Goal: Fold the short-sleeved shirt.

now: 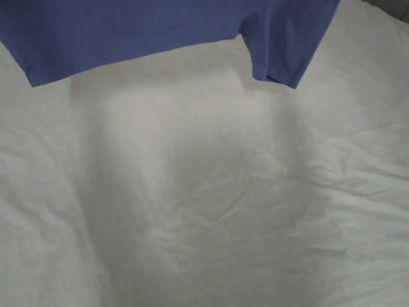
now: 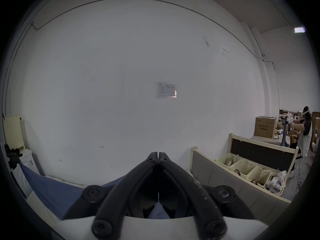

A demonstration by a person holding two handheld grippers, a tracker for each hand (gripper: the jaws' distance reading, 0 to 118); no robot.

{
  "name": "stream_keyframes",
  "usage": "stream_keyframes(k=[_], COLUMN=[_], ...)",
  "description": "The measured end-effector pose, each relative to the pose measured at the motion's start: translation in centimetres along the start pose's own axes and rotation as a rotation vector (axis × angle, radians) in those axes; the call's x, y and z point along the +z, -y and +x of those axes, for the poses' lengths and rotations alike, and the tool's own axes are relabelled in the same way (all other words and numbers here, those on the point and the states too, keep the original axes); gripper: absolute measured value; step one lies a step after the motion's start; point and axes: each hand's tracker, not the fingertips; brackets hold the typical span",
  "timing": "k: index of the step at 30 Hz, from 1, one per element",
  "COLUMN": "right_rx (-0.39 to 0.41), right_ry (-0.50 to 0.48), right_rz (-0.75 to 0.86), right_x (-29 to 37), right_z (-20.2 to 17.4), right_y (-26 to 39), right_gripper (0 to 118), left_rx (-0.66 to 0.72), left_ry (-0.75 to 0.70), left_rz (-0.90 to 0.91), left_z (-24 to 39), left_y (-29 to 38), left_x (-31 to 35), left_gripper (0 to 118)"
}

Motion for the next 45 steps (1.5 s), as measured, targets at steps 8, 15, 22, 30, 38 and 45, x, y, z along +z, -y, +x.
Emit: stream_keyframes(k=[8, 15, 22, 30, 38, 45], right_rx=[-0.017, -0.053, -0.051, 0.005, -0.043, -0.079], right_ry=[-0.033, -0.061, -0.080, -0.057, -0.033, -0.069], right_rz=[-0.156, -0.391, -0.615, -0.765, -0.748, -0.748], right_x=[0.5, 4.3, 10.0, 18.0, 25.4, 27.3], right_z=[1.7, 6.4, 11.6, 16.8, 22.8, 24.0], right_y=[9.5, 23.2, 37.9, 49.0, 51.0, 52.9], right_gripper=[0, 0, 0, 0, 0, 79], left_rx=[0.025, -0.007, -0.040, 0.026, 0.104, 0.165], left_ry=[0.053, 0.126, 0.171, 0.200, 0.211, 0.101], left_rz=[-0.165, -0.339, -0.551, -0.737, -0.750, -0.822], left_z=[-1.6, -4.4, -8.4, -13.1, -16.2, -16.7], left_y=[10.1, 21.4, 34.1, 45.1, 48.1, 49.3], left_x=[1.5, 6.9, 13.9, 22.1, 27.6, 26.0], left_gripper=[6, 6, 6, 6, 6, 67])
